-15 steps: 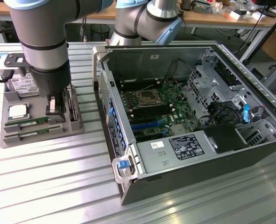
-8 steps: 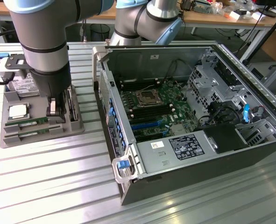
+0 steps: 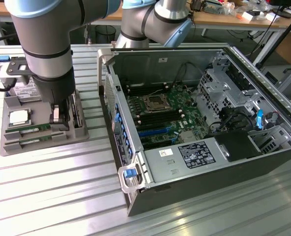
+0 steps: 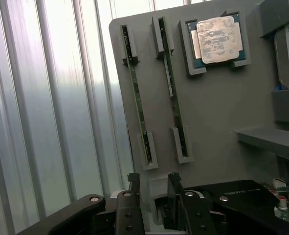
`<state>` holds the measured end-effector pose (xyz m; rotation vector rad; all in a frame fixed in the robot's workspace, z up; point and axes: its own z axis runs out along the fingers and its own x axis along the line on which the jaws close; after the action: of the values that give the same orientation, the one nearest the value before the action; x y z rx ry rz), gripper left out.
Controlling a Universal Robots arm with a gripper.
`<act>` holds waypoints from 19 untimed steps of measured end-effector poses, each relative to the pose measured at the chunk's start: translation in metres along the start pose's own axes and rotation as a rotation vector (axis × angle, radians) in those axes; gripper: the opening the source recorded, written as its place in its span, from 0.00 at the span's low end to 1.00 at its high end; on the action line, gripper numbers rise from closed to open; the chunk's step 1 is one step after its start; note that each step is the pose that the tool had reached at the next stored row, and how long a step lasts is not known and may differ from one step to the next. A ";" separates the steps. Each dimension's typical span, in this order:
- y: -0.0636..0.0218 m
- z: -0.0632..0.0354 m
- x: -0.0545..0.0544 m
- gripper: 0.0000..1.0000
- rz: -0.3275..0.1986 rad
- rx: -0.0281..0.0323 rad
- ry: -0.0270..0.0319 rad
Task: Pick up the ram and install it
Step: 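Pick up the ram and move it above insertion slot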
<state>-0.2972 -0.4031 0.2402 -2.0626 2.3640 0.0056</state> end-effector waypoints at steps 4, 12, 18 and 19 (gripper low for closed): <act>0.0000 0.0020 0.000 0.36 0.000 0.0000 0.0000; 0.0120 0.0061 0.002 0.36 -0.003 0.0000 0.0001; 0.0287 0.0090 0.007 0.36 -0.006 -0.0001 0.0001; 0.0318 0.0097 0.008 0.36 -0.008 -0.0001 0.0000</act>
<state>-0.3299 -0.4066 0.2305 -2.0717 2.3561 0.0057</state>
